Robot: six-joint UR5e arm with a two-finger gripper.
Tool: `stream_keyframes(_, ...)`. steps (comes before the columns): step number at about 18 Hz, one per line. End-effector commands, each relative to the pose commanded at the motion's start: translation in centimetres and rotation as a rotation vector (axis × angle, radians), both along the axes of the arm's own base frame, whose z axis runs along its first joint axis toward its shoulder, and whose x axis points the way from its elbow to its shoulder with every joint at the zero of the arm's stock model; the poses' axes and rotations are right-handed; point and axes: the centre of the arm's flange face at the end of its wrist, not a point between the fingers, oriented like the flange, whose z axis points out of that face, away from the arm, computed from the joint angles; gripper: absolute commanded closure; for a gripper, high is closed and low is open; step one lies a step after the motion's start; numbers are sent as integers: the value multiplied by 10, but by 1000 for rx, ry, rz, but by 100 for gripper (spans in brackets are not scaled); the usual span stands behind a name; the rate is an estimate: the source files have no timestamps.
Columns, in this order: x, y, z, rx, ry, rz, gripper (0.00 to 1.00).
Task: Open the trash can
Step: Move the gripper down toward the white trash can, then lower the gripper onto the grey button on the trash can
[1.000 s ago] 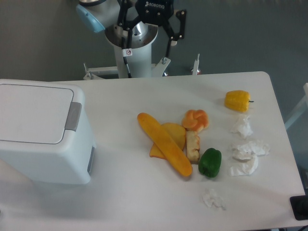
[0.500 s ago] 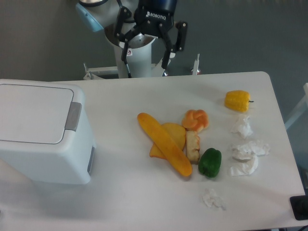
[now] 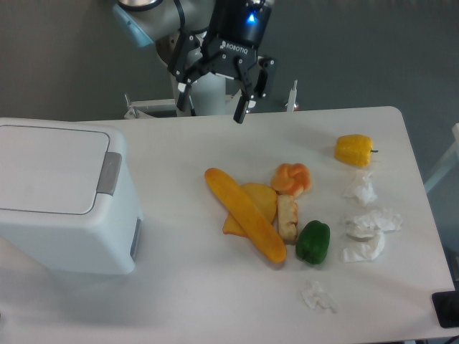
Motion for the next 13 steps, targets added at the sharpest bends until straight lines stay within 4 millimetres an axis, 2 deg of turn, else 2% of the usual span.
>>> stream_keyframes(8,1,62,-25,-8,-3,-101,0)
stream_keyframes(13,9,74,-37,-14,-1,-127,0)
